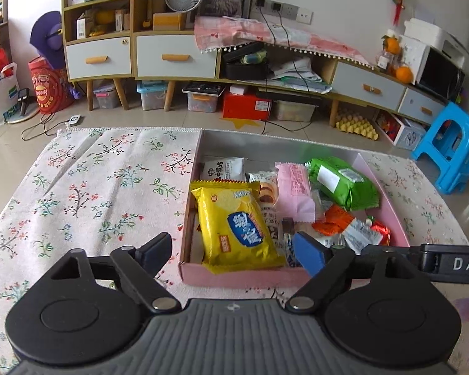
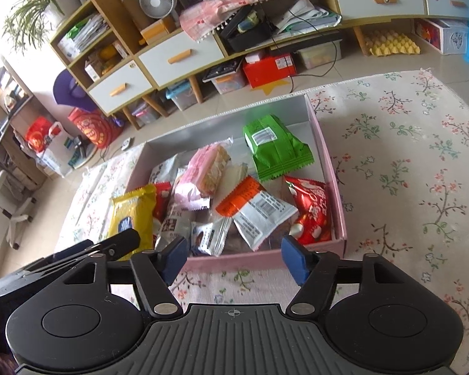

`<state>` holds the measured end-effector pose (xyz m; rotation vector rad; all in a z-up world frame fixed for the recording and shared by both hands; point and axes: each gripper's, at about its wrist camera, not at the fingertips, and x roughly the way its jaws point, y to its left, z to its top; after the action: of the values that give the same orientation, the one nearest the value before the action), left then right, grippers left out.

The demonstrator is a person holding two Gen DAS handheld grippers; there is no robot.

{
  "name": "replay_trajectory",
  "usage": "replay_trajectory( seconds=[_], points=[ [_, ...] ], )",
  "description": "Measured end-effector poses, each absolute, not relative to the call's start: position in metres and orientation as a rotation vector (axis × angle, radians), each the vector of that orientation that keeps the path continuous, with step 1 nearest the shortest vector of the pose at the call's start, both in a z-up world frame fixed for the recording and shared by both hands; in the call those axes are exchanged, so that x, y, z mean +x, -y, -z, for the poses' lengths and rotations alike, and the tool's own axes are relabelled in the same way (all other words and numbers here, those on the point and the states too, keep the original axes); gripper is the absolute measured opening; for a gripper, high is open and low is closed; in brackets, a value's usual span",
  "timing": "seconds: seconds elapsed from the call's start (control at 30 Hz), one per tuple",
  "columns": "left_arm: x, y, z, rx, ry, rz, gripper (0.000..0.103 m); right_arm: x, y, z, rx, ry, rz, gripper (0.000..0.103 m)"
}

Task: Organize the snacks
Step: 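Carry both snacks into the pink box and open both tools, then move both tools over the cracker pack and orange lotus-chip packet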

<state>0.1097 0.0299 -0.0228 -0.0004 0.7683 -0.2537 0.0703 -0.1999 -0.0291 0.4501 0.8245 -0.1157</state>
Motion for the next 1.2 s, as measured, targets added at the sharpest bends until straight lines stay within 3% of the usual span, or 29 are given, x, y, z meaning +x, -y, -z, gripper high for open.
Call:
replay_trajectory(
  seconds=[0.4,0.9,1.2],
  points=[
    [0.08,-0.052,0.028,0.189,-0.765,0.293,0.1,0.034,0.183,0.033,0.281,-0.997,0.095,0.081],
    [0.041,-0.063,0.058,0.384,-0.813,0.401,0.102,-0.016,0.17,0.072,0.255,-1.221,0.059,0.081],
    [0.036,-0.048,0.074,0.416,-0.845,0.509,0.102,-0.021,0.147,0.076,0.106,-1.186,0.047,0.081]
  ],
)
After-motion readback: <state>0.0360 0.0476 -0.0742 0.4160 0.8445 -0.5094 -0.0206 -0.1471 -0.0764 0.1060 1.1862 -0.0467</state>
